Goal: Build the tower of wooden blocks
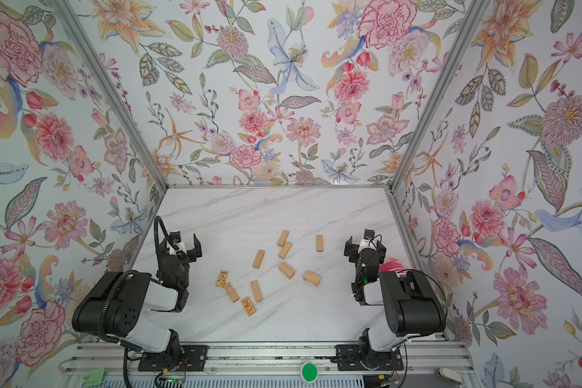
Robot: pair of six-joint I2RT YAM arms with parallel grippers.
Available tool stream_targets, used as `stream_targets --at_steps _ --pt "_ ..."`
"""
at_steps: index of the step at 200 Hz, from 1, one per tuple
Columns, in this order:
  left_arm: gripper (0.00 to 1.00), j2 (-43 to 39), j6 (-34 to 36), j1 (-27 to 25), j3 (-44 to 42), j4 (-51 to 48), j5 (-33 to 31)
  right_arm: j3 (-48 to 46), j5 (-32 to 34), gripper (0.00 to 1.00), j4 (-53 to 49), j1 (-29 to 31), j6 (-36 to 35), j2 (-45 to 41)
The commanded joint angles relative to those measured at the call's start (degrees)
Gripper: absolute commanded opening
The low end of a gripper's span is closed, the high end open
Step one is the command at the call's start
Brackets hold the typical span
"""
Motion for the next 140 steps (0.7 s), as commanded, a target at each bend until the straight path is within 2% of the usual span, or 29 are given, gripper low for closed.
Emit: stream_targets --at_steps 1,17,26,45,71,98,103,106,114,140 --pt "0.99 0.54 0.89 -0.21 0.91 0.41 0.93 0.63 0.22 0.99 0.40 0.10 0.29 -0.23" --pt "0.99 0.43 0.88 -0.21 0.75 0.51 0.93 0.47 0.35 0.99 0.70 0.25 0.17 -0.27" --pt "0.99 0.39 0.91 -0.20 0.72 0.63 1.01 0.92 3.40 0.99 -0.14 1.01 0.25 -0.99" --pt "0.99 0.20 1.23 -0.28 1.55 -2.00 1.80 1.04 3.22 0.99 -1.32 1.79 -0.60 -1.79" --pt "0.99 -5.57 0.61 -0.39 3.13 -8.30 -0.84 -0.78 4.41 0.99 2.49 3.06 -1.95 -1.80" --pt "0.99 -10.21 1.29 -1.09 4.53 -14.52 -1.57 -0.50 4.61 0.99 1.38 3.13 -2.77 -3.71" --pt "0.99 -11.26 1.58 -1.37 4.88 -15.78 -1.62 1.36 7.25 0.99 -2.12 3.99 -2.85 -5.48" --pt "0.99 -11.83 1.66 -1.56 5.13 -16.51 -1.71 2.94 8.13 0.99 -7.85 4.49 -2.83 -7.38" --pt "0.99 -13.46 2.18 -2.23 5.58 -17.62 -2.46 6.62 7.30 0.99 -18.00 4.77 -3.01 -10.45" --pt "0.99 -19.55 -1.40 -3.70 8.08 -23.42 -0.73 16.51 8.61 0.99 -33.41 5.21 0.30 -14.33"
